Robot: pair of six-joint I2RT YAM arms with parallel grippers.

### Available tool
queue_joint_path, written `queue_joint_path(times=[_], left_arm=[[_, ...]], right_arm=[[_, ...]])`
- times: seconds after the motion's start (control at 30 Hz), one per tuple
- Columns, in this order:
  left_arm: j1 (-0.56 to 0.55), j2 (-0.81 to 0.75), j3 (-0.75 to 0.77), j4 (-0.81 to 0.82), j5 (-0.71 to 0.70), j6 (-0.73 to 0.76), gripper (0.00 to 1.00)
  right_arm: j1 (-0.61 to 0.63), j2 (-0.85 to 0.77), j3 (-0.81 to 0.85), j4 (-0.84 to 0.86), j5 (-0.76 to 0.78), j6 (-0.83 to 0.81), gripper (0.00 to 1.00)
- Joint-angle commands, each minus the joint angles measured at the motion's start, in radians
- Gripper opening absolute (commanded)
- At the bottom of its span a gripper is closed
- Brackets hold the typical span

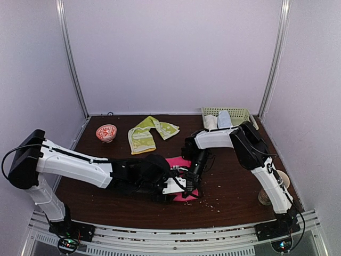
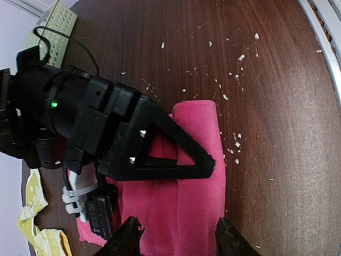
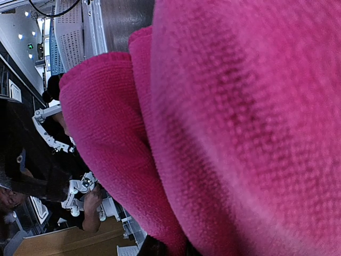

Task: Roll the towels
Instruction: Roll the towel at the center of the board.

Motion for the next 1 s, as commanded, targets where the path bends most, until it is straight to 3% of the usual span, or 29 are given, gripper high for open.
queue_joint_path(times=[0.0, 0.4, 0.63, 0.8, 0.87, 0.97], left_arm=[[-0.016, 0.077, 0.044, -0.027, 0.023, 0.055, 0.49], [-0.022, 0.208, 0.066, 0.014, -0.052, 0.036, 0.44], [-0.021, 0.237, 0.063, 0.011, -0.052, 0.024, 0.27], [-0.017, 0.255, 0.075, -0.028, -0.047, -0.016, 0.21], [-0.001, 0.245, 0.081, -0.061, 0.03, -0.044, 0.2], [0.023, 0.229, 0.076, -0.08, 0.144, -0.077, 0.18]], right_arm=[[-0.009, 0.081, -0.014, 0.098, 0.196, 0.019, 0.07], [-0.009, 0.08, -0.033, 0.098, 0.194, 0.008, 0.07], [-0.009, 0.069, -0.026, 0.098, 0.19, 0.007, 0.09], [-0.014, -0.063, -0.035, 0.095, 0.17, -0.055, 0.29], [-0.026, -0.155, -0.032, 0.095, 0.187, -0.072, 0.37], [-0.069, -0.272, 0.002, 0.095, 0.223, -0.055, 0.4]])
